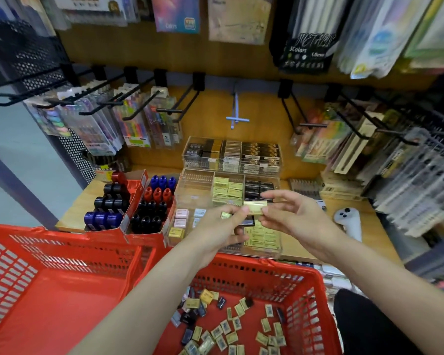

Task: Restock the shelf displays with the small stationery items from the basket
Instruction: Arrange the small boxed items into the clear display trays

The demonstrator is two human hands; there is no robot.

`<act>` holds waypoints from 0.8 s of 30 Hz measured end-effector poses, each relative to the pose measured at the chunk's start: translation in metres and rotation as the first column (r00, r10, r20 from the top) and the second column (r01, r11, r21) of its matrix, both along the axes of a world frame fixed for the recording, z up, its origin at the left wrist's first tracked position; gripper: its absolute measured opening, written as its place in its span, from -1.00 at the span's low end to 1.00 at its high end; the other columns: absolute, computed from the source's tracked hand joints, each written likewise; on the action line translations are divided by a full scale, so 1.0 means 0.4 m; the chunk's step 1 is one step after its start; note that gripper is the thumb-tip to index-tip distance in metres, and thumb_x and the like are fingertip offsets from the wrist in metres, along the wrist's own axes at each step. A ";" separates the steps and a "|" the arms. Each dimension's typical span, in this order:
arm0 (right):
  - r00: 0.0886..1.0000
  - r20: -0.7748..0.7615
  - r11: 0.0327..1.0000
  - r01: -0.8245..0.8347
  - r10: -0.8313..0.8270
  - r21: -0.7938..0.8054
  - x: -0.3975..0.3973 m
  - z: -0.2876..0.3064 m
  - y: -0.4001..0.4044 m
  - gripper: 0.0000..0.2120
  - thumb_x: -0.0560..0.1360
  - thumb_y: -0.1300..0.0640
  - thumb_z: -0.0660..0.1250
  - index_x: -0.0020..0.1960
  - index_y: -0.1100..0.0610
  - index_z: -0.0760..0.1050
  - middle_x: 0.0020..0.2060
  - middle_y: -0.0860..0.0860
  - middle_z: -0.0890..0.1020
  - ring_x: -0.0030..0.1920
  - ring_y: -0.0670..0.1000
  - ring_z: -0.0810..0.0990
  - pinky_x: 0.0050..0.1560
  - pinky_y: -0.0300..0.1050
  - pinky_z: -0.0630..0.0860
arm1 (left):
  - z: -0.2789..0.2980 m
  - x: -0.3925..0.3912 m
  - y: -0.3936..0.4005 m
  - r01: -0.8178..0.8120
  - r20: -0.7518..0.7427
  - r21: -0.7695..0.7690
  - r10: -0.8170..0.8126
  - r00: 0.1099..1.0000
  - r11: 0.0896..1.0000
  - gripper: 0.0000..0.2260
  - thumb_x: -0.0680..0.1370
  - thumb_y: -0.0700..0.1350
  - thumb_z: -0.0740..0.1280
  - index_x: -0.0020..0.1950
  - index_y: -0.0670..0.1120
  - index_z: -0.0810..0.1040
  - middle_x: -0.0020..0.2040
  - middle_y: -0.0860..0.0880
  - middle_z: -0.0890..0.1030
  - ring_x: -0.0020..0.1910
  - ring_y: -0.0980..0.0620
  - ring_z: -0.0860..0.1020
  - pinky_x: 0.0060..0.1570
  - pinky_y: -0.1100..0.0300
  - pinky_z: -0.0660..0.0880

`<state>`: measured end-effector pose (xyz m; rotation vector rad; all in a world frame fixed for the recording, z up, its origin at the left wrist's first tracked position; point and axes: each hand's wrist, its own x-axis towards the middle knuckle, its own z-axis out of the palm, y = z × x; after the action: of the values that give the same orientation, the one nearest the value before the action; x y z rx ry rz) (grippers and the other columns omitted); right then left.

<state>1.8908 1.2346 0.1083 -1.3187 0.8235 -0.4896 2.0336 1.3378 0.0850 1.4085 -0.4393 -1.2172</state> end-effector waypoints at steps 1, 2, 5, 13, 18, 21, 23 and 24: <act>0.999 -0.029 0.996 -0.021 0.018 -0.088 -0.002 0.001 -0.002 -0.70 0.44 0.32 0.46 0.14 0.10 0.61 -0.04 0.13 0.67 -0.10 0.07 0.72 -0.10 -0.26 0.62 | 0.000 -0.002 -0.003 -0.004 -0.023 0.000 0.003 1.000 1.000 -0.70 0.57 -0.04 0.38 0.15 -0.26 0.59 0.12 -0.09 0.50 -0.19 0.02 0.47 -0.18 0.27 0.60; 0.997 -0.069 0.982 -0.046 0.034 -0.184 -0.004 0.002 -0.004 -0.68 0.42 0.28 0.49 0.13 0.05 0.62 -0.03 0.06 0.68 -0.10 0.03 0.72 -0.11 -0.30 0.60 | 0.001 -0.004 -0.007 -0.008 -0.046 -0.001 0.008 0.999 1.000 -0.69 0.57 -0.03 0.38 0.16 -0.25 0.59 0.15 -0.09 0.50 -0.19 0.02 0.47 -0.18 0.26 0.59; 0.992 -0.119 0.941 -0.083 0.046 -0.328 -0.009 -0.005 -0.019 -0.68 0.40 0.22 0.52 0.09 -0.05 0.60 -0.13 -0.02 0.73 -0.13 -0.05 0.72 -0.08 -0.31 0.60 | 0.001 -0.006 -0.023 -0.002 -0.070 0.009 0.002 0.998 1.000 -0.68 0.55 -0.02 0.39 0.16 -0.23 0.61 0.21 -0.10 0.52 -0.21 0.03 0.48 -0.16 0.25 0.60; 0.993 -0.058 0.968 -0.111 0.100 -0.225 -0.022 -0.026 -0.065 -0.61 0.31 0.09 0.51 0.13 0.07 0.62 -0.07 0.04 0.73 -0.06 0.04 0.72 0.01 -0.21 0.62 | 0.002 -0.003 -0.040 0.002 -0.190 0.036 0.005 0.982 0.999 -0.71 0.52 -0.03 0.44 0.15 -0.18 0.65 0.22 -0.08 0.50 -0.25 0.06 0.54 -0.19 0.25 0.60; 0.962 -0.266 0.882 -0.180 0.065 -0.436 0.016 -0.041 -0.064 -0.72 0.36 0.02 0.54 0.03 -0.15 0.58 -0.29 -0.12 0.72 -0.17 -0.17 0.70 -0.05 -0.21 0.60 | 0.003 0.023 -0.039 -0.116 -0.187 0.010 0.116 0.976 0.993 -0.82 0.53 -0.10 0.44 0.06 -0.18 0.68 0.01 -0.11 0.62 -0.26 0.06 0.55 -0.22 0.25 0.59; 0.919 -0.362 0.740 -0.131 -0.160 -0.660 0.088 -0.055 -0.106 -0.77 0.40 -0.03 0.52 0.04 -0.13 0.60 -0.26 -0.22 0.67 -0.26 -0.25 0.64 -0.30 -0.38 0.55 | -0.008 0.078 -0.039 -0.252 -0.129 0.031 0.254 0.959 0.967 -0.87 0.59 -0.23 0.35 0.01 -0.13 0.70 0.00 -0.11 0.63 -0.22 0.06 0.57 -0.29 0.29 0.57; 0.863 -0.426 0.629 -0.175 -0.273 -0.758 0.143 -0.071 -0.144 -0.70 0.45 -0.05 0.48 0.15 -0.03 0.60 -0.15 -0.16 0.65 -0.23 -0.22 0.61 -0.29 -0.39 0.50 | -0.016 0.132 -0.037 -0.330 -0.085 0.034 0.331 0.940 0.944 -0.83 0.60 -0.28 0.31 0.03 -0.10 0.68 0.02 -0.12 0.61 -0.18 0.03 0.57 -0.30 0.29 0.56; 0.832 -0.462 0.599 -0.209 -0.307 -0.773 0.171 -0.081 -0.162 -0.68 0.46 -0.06 0.46 0.18 0.01 0.59 -0.10 -0.10 0.66 -0.19 -0.15 0.61 -0.24 -0.33 0.52 | -0.019 0.157 -0.036 -0.352 -0.064 0.032 0.353 0.933 0.936 -0.80 0.60 -0.30 0.30 0.08 -0.07 0.66 0.02 -0.11 0.60 -0.18 0.03 0.57 -0.30 0.28 0.56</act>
<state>1.9591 1.1699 0.0759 -2.3900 1.1938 -0.5554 2.0963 1.3235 0.0776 1.3874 -0.1167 -0.9741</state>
